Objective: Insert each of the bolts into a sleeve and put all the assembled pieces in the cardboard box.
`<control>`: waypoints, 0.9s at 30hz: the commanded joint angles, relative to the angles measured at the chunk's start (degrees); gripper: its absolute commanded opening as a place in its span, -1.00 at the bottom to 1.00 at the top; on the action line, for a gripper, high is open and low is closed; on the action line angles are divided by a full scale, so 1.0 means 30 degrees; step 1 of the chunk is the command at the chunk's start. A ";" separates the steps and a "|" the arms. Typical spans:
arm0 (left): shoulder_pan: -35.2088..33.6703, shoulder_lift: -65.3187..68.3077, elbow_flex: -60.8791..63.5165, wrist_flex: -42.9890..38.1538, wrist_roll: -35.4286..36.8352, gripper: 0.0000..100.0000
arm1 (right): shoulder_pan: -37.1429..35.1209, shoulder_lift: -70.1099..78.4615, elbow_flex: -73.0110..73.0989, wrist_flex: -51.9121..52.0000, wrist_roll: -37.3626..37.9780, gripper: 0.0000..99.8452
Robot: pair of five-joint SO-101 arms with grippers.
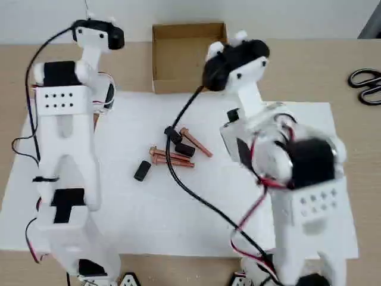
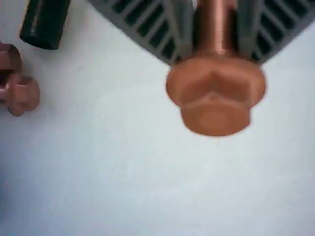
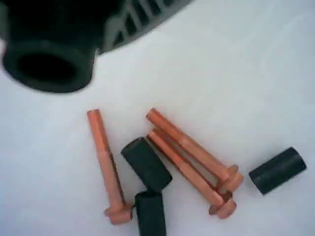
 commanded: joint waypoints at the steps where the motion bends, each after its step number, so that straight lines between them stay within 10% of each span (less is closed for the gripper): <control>1: 0.0029 -0.2139 -0.0982 0.0322 0.0147 -0.99 | -0.0103 -0.1861 -0.0059 0.0278 0.0117 -0.99; 11: 0.0059 -0.3692 0.0689 0.0322 0.0938 -0.99 | -0.0073 -0.6051 0.3282 -0.0806 -0.1289 -0.99; 27: 0.0000 -0.5949 0.3824 0.0322 0.0938 -0.99 | -0.0103 -1.7304 2.3853 -1.7656 -0.1407 -0.99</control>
